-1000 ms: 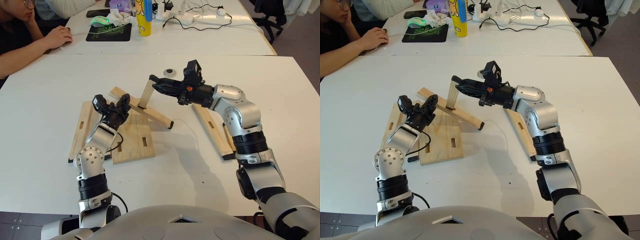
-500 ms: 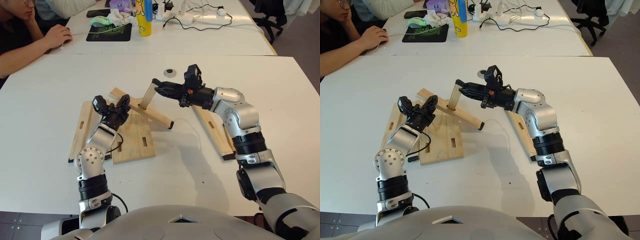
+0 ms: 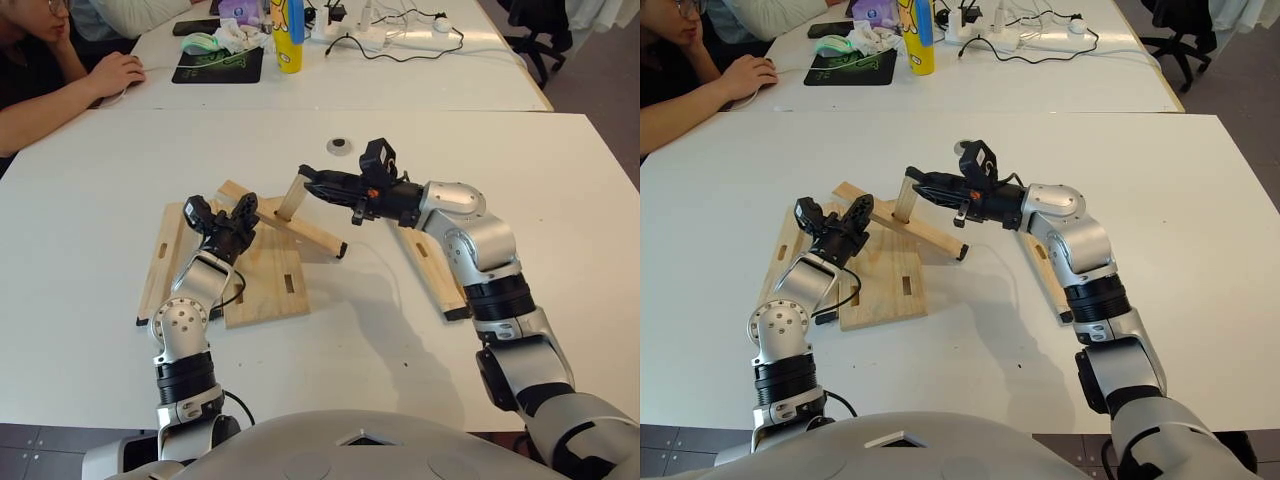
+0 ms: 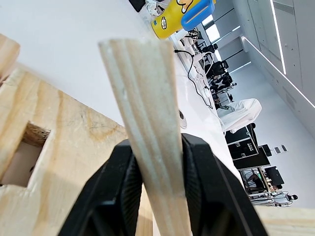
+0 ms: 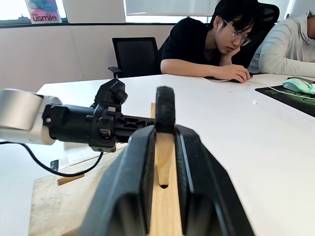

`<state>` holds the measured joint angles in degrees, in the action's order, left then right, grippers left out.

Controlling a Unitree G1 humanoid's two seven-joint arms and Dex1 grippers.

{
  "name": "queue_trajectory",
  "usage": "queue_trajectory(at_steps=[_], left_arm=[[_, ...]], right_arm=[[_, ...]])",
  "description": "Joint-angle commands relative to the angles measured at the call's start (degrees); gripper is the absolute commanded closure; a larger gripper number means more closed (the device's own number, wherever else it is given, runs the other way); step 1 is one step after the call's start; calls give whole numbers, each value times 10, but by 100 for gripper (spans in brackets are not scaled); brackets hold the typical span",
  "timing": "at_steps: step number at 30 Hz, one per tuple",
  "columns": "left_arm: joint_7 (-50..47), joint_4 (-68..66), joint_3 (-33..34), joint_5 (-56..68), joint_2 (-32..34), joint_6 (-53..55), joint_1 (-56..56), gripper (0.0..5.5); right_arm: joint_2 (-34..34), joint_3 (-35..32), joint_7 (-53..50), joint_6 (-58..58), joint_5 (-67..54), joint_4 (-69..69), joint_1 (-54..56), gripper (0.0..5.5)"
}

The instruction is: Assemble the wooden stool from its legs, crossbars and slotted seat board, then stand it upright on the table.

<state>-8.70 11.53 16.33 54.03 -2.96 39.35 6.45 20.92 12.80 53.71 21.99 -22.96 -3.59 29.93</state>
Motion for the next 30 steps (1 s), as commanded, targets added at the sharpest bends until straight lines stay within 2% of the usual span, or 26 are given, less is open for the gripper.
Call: queue_trajectory(at_steps=[1,8,15,19,25,30], left_arm=[[-2,6,-32,-34,16,22,-10,446],[-1,-2,-40,-37,15,17,-19,445],[-4,1,-40,-34,17,12,-20,445],[-7,3,-37,-30,13,8,-25,445],[-12,5,-33,-22,14,6,-25,444],[-13,7,-36,-21,19,10,-23,444]], right_arm=[[10,58,-10,71,43,3,-25,507],[-43,66,-75,144,27,37,35,507],[-3,94,-57,145,63,10,24,507],[20,84,-52,126,66,-9,16,507],[25,77,-45,75,79,-57,1,507],[20,85,-44,75,75,-43,-3,507]])
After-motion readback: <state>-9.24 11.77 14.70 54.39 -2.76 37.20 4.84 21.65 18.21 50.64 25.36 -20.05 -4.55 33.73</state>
